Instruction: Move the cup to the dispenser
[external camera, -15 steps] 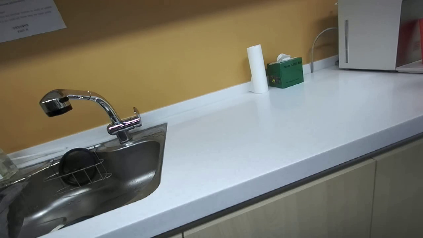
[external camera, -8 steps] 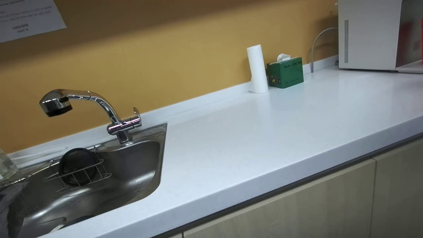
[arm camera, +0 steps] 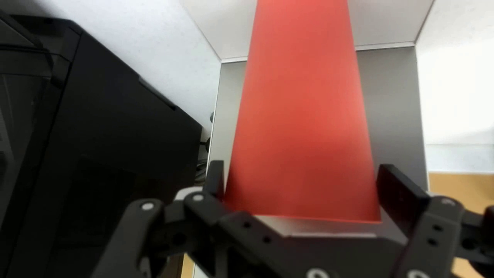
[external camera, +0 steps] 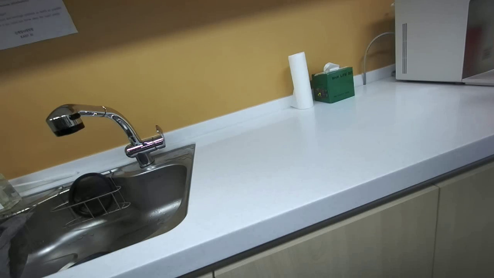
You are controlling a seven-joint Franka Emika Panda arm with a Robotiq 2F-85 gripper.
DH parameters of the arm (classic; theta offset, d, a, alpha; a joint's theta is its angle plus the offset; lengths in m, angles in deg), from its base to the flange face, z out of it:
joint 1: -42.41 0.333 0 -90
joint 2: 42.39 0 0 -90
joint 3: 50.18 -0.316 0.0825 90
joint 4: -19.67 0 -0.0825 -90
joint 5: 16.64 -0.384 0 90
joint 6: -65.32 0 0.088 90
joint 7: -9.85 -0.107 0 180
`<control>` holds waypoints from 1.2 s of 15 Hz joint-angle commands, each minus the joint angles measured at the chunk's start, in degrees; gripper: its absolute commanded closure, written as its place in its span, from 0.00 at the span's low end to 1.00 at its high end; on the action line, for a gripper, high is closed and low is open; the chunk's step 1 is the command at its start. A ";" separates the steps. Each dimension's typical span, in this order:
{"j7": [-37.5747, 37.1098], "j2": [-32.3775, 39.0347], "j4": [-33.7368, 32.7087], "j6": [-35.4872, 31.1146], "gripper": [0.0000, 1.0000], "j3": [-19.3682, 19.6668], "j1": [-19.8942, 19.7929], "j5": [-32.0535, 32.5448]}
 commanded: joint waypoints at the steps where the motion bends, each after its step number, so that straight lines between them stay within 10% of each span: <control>1: 0.42 -1.82 2.72 0.00 0.00 1.35 1.06 -1.92; 13: 1.74 -6.31 10.04 1.14 0.00 6.52 6.98 -7.72; 18: -0.34 -13.10 15.90 11.75 0.00 -0.37 2.97 -6.22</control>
